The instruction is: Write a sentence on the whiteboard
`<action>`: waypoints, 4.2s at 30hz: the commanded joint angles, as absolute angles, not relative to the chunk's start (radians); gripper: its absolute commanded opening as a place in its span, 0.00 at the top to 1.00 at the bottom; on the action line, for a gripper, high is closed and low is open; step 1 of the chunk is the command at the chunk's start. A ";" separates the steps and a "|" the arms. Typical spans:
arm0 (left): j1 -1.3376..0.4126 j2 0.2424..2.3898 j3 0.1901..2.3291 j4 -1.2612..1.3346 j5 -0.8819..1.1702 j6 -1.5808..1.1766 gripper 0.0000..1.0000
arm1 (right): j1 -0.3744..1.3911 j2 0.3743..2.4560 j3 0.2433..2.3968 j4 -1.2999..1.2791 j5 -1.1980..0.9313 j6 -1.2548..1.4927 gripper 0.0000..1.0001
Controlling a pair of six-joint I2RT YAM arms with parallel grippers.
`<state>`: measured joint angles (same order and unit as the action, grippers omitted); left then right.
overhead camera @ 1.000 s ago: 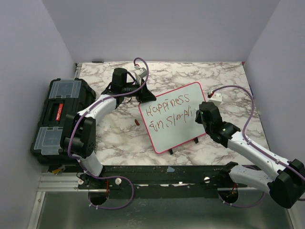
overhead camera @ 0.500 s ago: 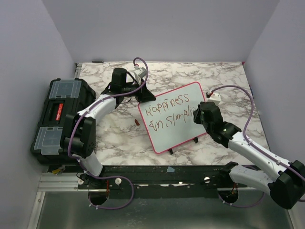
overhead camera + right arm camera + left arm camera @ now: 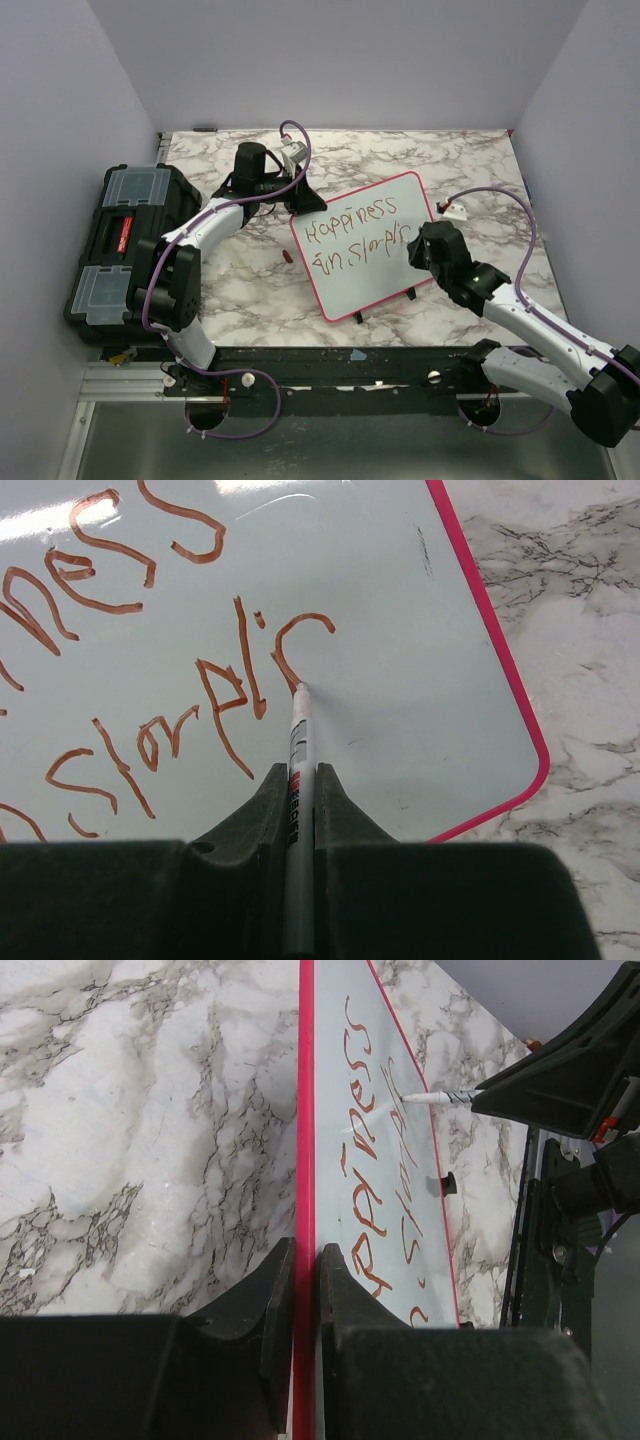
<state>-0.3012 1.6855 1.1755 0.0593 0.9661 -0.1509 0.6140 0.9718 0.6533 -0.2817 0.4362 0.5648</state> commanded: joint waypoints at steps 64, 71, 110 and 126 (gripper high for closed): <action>-0.285 1.677 1.192 0.143 0.976 -0.104 1.00 | 0.614 1.015 0.657 -0.342 0.564 0.636 0.99; -0.285 1.675 1.188 0.150 0.980 -0.107 1.00 | 0.614 0.966 0.620 -0.397 0.523 0.676 0.99; -0.285 1.675 1.186 0.152 0.981 -0.111 1.00 | 0.614 1.140 0.816 -0.279 0.637 0.539 0.99; -0.284 1.668 1.181 0.153 0.983 -0.110 1.00 | 0.613 1.055 0.778 -0.275 0.675 0.532 0.99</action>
